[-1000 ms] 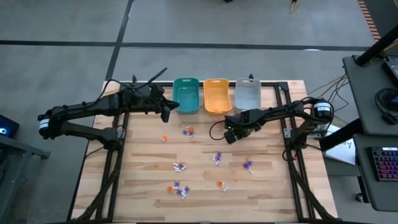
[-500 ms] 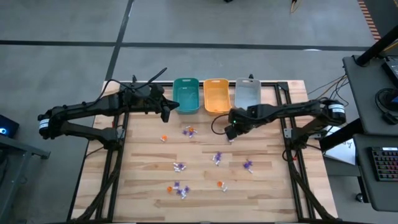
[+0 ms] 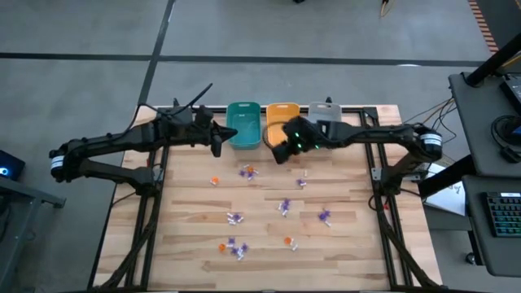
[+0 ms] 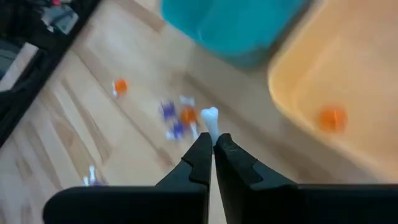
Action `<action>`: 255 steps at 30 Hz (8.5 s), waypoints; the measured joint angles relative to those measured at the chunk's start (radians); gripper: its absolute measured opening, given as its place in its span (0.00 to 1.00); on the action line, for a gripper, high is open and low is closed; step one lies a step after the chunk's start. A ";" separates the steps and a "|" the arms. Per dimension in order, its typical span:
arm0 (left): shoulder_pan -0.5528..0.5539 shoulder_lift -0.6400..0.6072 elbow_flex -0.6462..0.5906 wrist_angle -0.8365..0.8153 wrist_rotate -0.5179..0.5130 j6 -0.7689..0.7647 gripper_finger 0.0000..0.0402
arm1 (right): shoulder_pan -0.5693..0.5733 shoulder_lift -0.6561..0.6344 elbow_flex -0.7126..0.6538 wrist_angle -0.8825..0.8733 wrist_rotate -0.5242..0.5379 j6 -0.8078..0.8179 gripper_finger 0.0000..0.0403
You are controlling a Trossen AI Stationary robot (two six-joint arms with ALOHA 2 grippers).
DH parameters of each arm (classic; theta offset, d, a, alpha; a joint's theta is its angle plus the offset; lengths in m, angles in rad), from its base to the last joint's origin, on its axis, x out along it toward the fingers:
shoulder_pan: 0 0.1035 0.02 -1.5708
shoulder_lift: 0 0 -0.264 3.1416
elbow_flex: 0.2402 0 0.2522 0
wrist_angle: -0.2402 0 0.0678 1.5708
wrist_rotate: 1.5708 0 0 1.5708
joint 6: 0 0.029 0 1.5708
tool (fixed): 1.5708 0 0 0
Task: Sort Halloween decoration
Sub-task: Put the white bone toy into the blue bin, then put the purple spider toy into the gray bin
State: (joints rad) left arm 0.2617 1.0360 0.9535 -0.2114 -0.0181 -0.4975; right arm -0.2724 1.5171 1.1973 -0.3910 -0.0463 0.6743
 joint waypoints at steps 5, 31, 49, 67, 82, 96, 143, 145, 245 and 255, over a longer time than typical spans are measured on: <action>0.000 -0.012 0.000 -0.001 0.000 -0.012 0.00 | -0.067 0.135 0.174 -0.002 -0.060 -0.133 0.02; 0.000 -0.142 0.000 -0.043 -0.023 -0.063 0.00 | -0.213 0.777 0.979 -0.317 -0.110 -0.594 0.02; 0.002 -0.140 0.000 -0.210 -0.081 -0.063 0.00 | -0.213 0.792 1.002 -0.319 -0.113 -0.512 0.16; 0.002 -0.111 0.000 -0.278 -0.078 -0.062 0.00 | -0.138 0.473 1.002 -0.775 -0.111 -0.550 0.17; 0.000 0.038 0.000 -0.275 0.140 0.047 0.00 | 0.067 0.107 0.836 -0.823 -0.111 -0.518 0.16; -0.001 0.202 -0.009 -0.302 0.194 0.389 0.00 | 0.142 -0.193 0.348 -0.336 -0.108 -0.426 0.13; -0.005 0.706 -0.034 -0.145 0.133 0.678 0.34 | 0.141 -0.257 0.062 -0.016 -0.002 -0.273 0.12; -0.005 0.712 -0.034 -0.144 0.132 0.675 0.34 | 0.141 -0.257 0.061 -0.016 -0.003 -0.273 0.12; -0.011 0.679 -0.026 -0.221 0.211 0.744 0.00 | 0.141 -0.257 0.047 -0.022 0.023 -0.265 0.12; -0.011 0.561 -0.026 -0.219 0.255 0.751 0.00 | 0.141 -0.241 0.025 -0.024 0.023 -0.266 0.12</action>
State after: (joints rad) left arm 0.2512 1.5975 0.9272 -0.4305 0.2372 0.2531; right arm -0.1314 1.2763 1.2224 -0.4147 -0.0235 0.4088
